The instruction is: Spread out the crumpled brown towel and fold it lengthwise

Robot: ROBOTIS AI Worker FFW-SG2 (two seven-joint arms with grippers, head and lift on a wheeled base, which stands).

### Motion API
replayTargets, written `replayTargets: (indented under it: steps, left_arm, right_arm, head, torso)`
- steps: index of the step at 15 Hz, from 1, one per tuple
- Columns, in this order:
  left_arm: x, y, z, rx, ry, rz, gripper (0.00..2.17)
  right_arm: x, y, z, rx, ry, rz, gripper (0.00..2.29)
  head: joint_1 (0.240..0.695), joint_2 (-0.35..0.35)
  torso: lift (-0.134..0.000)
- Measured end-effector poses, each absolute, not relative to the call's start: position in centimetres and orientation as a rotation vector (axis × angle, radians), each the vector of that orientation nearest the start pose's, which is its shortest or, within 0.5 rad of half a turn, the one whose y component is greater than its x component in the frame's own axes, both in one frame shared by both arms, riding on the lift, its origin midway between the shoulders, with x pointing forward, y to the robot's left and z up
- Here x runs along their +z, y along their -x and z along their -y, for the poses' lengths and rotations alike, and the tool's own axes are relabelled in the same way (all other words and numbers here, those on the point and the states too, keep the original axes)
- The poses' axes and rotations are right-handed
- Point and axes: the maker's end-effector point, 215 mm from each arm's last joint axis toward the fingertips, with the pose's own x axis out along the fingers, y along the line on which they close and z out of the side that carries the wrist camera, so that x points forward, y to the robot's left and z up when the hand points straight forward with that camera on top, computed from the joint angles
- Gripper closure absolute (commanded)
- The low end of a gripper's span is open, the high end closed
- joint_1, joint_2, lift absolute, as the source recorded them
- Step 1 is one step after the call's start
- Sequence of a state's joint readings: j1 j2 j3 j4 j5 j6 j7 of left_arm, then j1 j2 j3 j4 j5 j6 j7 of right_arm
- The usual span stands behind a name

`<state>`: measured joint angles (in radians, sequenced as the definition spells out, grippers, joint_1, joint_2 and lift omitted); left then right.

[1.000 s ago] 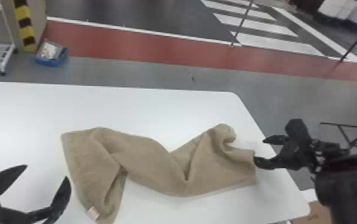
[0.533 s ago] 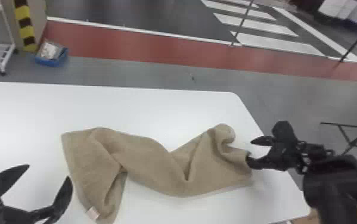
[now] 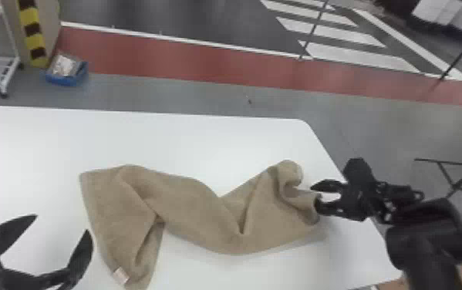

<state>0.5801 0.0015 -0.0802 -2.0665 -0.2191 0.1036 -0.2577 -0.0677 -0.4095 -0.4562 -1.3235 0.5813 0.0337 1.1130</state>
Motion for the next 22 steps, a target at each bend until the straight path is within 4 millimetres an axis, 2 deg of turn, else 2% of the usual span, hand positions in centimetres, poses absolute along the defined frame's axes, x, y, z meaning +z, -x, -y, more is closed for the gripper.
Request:
replayTargets:
  steps: [3, 6, 10, 12, 22]
  left_arm:
    - [-39.9, -40.3, -13.5, -0.327, -0.158, -0.202, 0.17]
    - [-39.9, -40.3, -13.0, -0.335, -0.155, -0.201, 0.17]
    - [-40.0, -40.1, -12.5, -0.343, -0.153, -0.203, 0.17]
    - [-40.0, -40.1, -12.5, -0.343, -0.153, -0.203, 0.17]
    - [-40.2, -39.9, -12.3, -0.347, -0.151, -0.209, 0.17]
  right_arm:
    - [-44.7, -47.0, 50.1, 0.547, 0.646, -0.687, 0.69]
    - [-44.3, -46.3, 50.9, 0.532, 0.664, -0.692, 0.69]
    - [-44.4, -46.7, 51.8, 0.511, 0.703, -0.706, 0.69]
    - [-44.3, -47.0, 52.1, 0.505, 0.728, -0.711, 0.57]
    - [-44.0, -48.1, 53.4, 0.489, 0.819, -0.735, 0.58]
  head:
    - [0.695, -0.350]
    - [0.695, -0.350]
    - [0.695, -0.350]
    - [0.695, -0.350]
    - [0.695, -0.350]
  torso:
    - [-0.124]
    - [-0.124]
    - [-0.124]
    - [-0.124]
    - [-0.124]
